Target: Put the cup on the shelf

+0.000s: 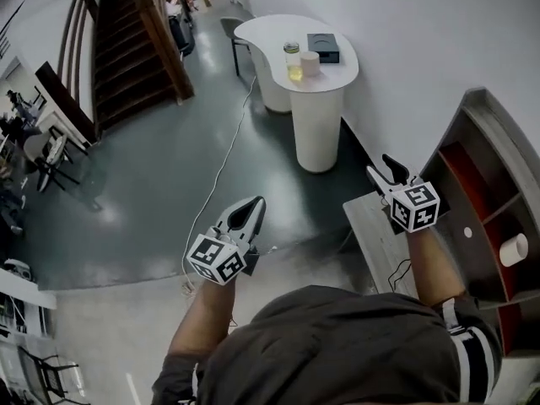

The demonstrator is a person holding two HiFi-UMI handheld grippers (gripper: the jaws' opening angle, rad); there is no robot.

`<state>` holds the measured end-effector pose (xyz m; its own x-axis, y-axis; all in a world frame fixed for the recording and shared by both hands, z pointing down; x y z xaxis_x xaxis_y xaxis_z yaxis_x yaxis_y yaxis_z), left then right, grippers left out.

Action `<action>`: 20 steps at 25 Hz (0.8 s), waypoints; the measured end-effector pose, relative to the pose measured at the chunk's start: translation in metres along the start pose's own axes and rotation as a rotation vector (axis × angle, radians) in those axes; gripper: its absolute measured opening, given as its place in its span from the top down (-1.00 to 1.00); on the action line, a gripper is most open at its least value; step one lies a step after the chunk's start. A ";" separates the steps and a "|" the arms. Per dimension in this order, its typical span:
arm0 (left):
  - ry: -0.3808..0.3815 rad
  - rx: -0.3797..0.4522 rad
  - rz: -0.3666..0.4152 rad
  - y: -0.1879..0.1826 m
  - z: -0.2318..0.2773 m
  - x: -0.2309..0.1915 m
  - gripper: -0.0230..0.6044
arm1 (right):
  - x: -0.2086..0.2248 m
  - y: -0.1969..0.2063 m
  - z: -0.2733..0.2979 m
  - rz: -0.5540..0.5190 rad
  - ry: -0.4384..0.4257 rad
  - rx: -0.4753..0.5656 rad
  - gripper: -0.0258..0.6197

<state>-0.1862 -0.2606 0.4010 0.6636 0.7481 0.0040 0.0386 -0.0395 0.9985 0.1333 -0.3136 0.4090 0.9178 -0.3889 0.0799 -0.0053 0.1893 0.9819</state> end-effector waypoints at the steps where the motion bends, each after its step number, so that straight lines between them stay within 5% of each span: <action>1: -0.033 -0.002 -0.002 0.001 -0.012 -0.007 0.92 | -0.012 -0.002 0.013 -0.005 -0.037 -0.002 0.32; 10: -0.243 -0.019 0.010 0.005 -0.089 -0.056 0.92 | -0.125 -0.008 0.099 -0.054 -0.323 0.001 0.59; 15: -0.266 -0.031 0.040 0.002 -0.107 -0.066 0.92 | -0.172 -0.008 0.110 -0.050 -0.403 0.020 0.95; 20: -0.251 -0.006 0.039 -0.004 -0.105 -0.071 0.92 | -0.190 -0.012 0.107 -0.052 -0.447 0.017 0.95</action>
<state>-0.3113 -0.2440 0.4020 0.8291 0.5583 0.0297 0.0055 -0.0612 0.9981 -0.0836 -0.3384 0.4003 0.6555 -0.7495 0.0930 0.0267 0.1461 0.9889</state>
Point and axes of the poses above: the fingertips, and each gripper's own axes: z forward along the fingers, x to its right, y out of its underside, the point moved 3 cm from there along -z, backward along the fingers, and after that the axes turned 9 degrees about z, right-handed, at the moved point
